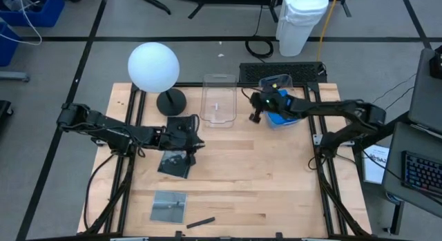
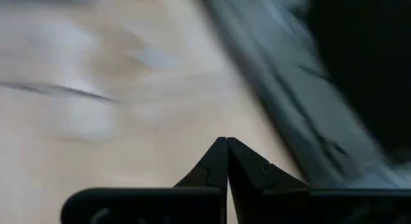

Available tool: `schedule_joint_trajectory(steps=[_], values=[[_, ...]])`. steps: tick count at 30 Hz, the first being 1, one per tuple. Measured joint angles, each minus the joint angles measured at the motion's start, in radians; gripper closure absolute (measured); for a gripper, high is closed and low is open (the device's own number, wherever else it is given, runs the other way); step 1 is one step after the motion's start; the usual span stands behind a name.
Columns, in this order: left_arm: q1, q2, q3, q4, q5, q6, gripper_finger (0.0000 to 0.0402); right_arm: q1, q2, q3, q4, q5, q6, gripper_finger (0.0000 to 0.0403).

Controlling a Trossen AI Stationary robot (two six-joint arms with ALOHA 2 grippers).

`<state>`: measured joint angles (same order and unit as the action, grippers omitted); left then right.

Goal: Pick & place jewel cases by type
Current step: Adjust the right transparent bin on the table, then put the middle black CD case into the left transparent bin

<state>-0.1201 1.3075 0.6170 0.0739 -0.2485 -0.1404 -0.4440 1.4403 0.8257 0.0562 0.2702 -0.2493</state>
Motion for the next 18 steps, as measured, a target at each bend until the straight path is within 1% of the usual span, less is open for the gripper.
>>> schedule_joint_trajectory(steps=[2,4,7,9,10,12,15,18], values=[[-0.009,0.000,0.000,-0.029,0.081,0.000,0.0325,0.045,-0.063,-0.006,0.001,-0.174,0.001,0.0403],[-0.033,0.000,0.009,-0.100,0.113,-0.009,0.0325,0.098,-0.123,-0.026,0.015,-0.340,-0.002,0.0403],[-0.086,0.000,0.031,-0.228,0.102,-0.080,0.0325,0.193,-0.176,-0.083,0.103,-0.542,0.020,0.0403],[-0.125,0.000,0.050,-0.331,0.071,-0.146,0.0325,0.265,-0.180,-0.132,0.206,-0.639,0.062,0.0403],[-0.147,0.000,0.066,-0.393,0.062,-0.180,0.0325,0.300,-0.176,-0.156,0.262,-0.660,0.077,0.0403],[-0.191,0.000,0.112,-0.520,0.057,-0.256,0.0325,0.375,-0.142,-0.200,0.375,-0.656,0.095,0.0403],[-0.247,0.000,0.187,-0.727,0.072,-0.397,0.0325,0.459,-0.064,-0.230,0.483,-0.603,0.111,0.0403],[-0.289,0.000,0.246,-0.941,0.134,-0.565,0.0325,0.514,0.045,-0.227,0.598,-0.556,0.125,0.0403]])
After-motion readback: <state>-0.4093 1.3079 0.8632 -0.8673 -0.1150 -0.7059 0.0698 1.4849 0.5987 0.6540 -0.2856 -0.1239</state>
